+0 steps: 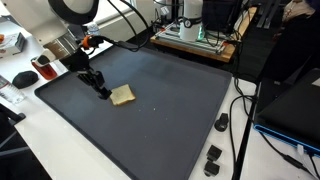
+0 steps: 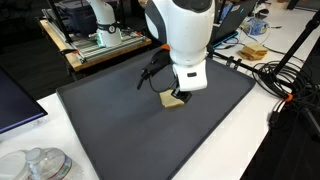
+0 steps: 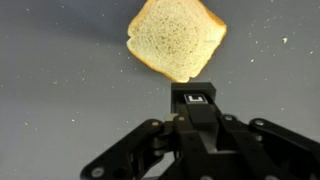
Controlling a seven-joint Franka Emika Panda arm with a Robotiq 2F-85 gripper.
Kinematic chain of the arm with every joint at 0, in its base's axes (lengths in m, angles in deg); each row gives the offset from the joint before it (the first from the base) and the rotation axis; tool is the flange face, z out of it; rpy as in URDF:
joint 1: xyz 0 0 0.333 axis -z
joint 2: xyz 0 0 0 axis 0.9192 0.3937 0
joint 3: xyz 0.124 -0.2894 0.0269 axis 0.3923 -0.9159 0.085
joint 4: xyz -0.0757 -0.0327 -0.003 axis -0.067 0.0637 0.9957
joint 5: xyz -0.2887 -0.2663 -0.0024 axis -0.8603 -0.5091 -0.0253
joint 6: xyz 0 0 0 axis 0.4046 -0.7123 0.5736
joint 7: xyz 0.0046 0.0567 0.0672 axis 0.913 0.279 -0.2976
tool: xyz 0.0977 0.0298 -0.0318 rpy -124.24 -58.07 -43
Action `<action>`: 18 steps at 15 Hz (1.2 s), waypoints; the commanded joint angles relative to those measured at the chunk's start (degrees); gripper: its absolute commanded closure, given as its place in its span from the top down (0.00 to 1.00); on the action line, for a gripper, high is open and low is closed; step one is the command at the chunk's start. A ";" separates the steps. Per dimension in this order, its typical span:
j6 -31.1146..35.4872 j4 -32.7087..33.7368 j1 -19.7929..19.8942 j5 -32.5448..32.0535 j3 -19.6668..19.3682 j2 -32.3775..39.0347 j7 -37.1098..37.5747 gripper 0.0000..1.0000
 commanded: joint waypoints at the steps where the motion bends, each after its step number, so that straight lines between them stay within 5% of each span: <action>1: 5.51 -5.70 3.77 4.29 2.35 -2.28 -5.69 0.05; 10: 19.05 -21.13 11.14 14.16 6.89 -7.47 -17.45 0.05; 18: 29.81 -37.73 12.60 23.25 8.34 -17.52 -22.67 0.05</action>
